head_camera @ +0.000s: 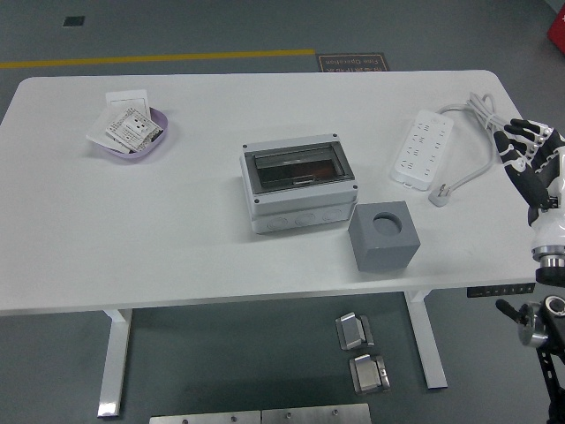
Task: Pick up the cylinder from the cube,place it in the box,flap close box
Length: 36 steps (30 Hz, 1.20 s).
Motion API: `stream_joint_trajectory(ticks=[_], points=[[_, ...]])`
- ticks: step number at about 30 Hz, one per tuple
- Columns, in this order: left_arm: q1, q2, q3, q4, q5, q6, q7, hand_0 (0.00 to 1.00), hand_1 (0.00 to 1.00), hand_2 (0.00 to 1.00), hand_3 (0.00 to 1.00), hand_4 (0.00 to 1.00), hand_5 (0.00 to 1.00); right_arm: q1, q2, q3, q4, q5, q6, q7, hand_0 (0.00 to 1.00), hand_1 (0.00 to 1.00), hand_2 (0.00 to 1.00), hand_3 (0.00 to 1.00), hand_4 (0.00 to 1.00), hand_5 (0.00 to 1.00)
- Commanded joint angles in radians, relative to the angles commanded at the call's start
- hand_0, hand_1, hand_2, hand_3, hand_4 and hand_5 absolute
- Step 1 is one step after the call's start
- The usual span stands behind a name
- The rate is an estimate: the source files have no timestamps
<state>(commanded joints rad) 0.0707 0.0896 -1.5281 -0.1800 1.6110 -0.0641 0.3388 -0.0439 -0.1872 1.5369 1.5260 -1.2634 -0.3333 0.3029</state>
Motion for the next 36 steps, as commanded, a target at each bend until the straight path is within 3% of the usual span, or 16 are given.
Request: stream_joint_trajectory(ticks=[9, 19, 34, 35, 36], points=[[0.004, 0.014, -0.002, 0.0, -0.002, 0.001, 0.004, 0.683, 0.717, 0.629, 0.685, 0.684, 0.404, 0.014, 0.003, -0.028, -0.018, -0.015, -0.005, -0.012, 0.706, 0.571, 0.627, 0.627, 0.983, 0.455], [0.003, 0.007, -0.006, 0.0, 0.011, -0.001, 0.003, 0.684, 0.717, 0.629, 0.685, 0.683, 0.402, 0.069, 0.008, -0.112, -0.029, -0.024, -0.002, -0.006, 0.703, 0.571, 0.626, 0.635, 0.978, 0.452], [0.004, -0.001, 0.004, 0.0, 0.009, -0.003, 0.004, 0.683, 0.716, 0.628, 0.685, 0.682, 0.4, 0.099, -0.005, -0.192, -0.07, -0.056, 0.099, -0.081, 0.704, 0.599, 0.642, 0.674, 0.98, 0.465], [0.004, -0.002, 0.004, 0.0, 0.01, -0.003, 0.004, 0.683, 0.717, 0.628, 0.685, 0.682, 0.399, 0.1, -0.006, -0.194, -0.072, -0.053, 0.103, -0.081, 0.764, 0.692, 0.738, 0.761, 0.998, 0.74], [0.003, -0.002, 0.003, 0.0, 0.011, -0.003, 0.004, 0.683, 0.717, 0.628, 0.685, 0.682, 0.399, 0.101, -0.007, -0.196, -0.073, -0.047, 0.107, -0.078, 0.764, 0.692, 0.738, 0.761, 0.998, 0.74]])
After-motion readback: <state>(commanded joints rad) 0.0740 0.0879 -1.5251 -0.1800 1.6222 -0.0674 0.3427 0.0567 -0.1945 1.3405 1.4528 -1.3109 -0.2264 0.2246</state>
